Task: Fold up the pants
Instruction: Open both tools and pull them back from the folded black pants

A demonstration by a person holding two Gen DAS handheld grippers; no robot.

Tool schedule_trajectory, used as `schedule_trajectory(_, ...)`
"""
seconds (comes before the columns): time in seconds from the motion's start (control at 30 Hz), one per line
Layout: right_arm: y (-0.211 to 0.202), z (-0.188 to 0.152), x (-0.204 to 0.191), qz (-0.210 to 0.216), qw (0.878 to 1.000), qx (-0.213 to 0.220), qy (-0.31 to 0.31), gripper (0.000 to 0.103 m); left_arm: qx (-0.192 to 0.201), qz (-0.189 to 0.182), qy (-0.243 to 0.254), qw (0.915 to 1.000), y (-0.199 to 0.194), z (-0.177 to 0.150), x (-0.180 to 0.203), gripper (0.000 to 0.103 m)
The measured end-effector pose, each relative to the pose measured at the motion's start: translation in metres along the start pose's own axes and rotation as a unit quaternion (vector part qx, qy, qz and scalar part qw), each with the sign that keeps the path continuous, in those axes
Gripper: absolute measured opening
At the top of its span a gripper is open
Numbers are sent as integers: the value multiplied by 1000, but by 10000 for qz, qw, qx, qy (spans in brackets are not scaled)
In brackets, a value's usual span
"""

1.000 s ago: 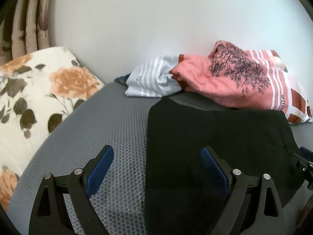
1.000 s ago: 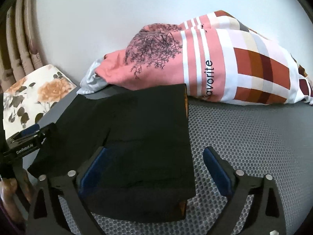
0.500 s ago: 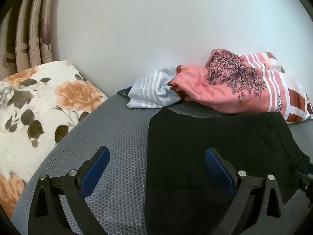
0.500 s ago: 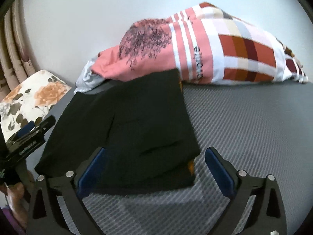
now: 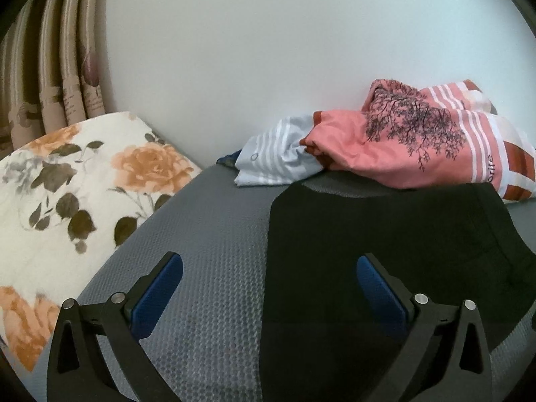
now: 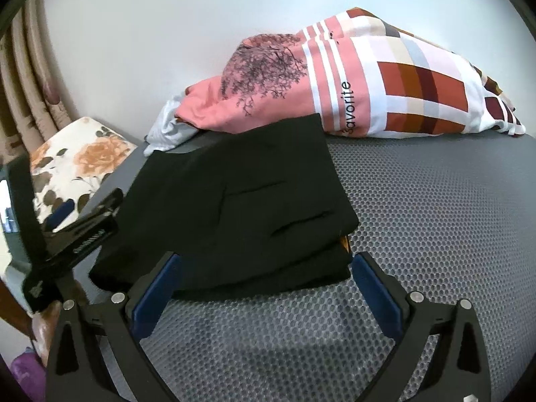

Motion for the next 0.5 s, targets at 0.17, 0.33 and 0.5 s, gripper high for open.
schedule_trajectory(0.17, -15, 1, 4, 36, 10000, 81, -16, 101, -23, 21, 142, 9999, -20, -9, 5, 103)
schedule_trajectory(0.33, -28, 2, 6, 37, 9999, 122, -29, 101, 30, -25, 294, 9996, -50, -8, 18, 103)
schedule_trajectory(0.5, -47, 2, 6, 51, 9997, 232, -48, 101, 135, -241, 289, 9992, -87, 0, 33, 103)
Point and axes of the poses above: each gripper's, at about its wrist camera, not at the fingertips, and y roughly the way its jaws point, x to its right, z to its top, the point moved 8 cm from there along y, roughly the way its jaws point, and after that the axes turned 14 degrees about -y, right-handed, at the moved point
